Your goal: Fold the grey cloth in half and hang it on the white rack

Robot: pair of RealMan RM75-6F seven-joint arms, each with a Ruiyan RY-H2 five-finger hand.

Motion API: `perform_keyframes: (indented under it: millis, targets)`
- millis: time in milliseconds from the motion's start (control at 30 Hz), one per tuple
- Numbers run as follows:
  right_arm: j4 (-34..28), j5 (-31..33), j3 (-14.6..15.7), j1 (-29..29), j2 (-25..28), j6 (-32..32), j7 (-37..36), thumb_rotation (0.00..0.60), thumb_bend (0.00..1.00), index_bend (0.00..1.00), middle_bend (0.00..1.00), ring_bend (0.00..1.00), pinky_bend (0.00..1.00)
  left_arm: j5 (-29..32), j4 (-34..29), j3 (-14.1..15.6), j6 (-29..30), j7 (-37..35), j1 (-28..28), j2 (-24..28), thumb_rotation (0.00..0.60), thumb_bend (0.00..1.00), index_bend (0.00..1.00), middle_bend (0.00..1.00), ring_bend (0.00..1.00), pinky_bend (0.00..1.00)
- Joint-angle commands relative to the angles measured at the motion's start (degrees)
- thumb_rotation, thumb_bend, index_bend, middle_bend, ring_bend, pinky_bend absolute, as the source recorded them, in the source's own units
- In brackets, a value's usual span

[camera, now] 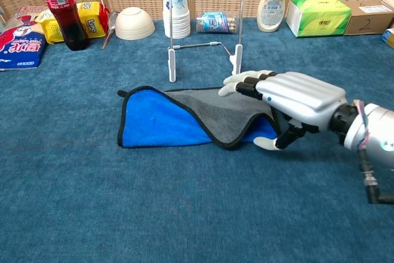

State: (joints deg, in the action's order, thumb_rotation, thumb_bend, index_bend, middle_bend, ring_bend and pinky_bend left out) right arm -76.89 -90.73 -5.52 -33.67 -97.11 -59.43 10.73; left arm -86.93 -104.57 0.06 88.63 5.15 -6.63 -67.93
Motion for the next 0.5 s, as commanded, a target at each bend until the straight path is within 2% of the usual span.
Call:
perform_keyframes:
  millis: [33,500]
  targets:
    - [1.2,0.0,0.0,-0.7,-1.1,-0.1,-0.3,0.600,0.30,0.13,0.07,0.00,0.00,-0.1,0.2,0.0,-0.2,-0.2,0.2,-0.1,0.600,0.00,0.06,0.00,0.00,0.00]
    - [4.9,3.5,-2.4,-3.2,-4.4,0.6,-4.1,0.600,0.30,0.13,0.07,0.00,0.00,0.3,0.9,-0.4,-0.3,-2.0,1.3,0.1,0.600,0.00,0.06,0.00,0.00,0.00]
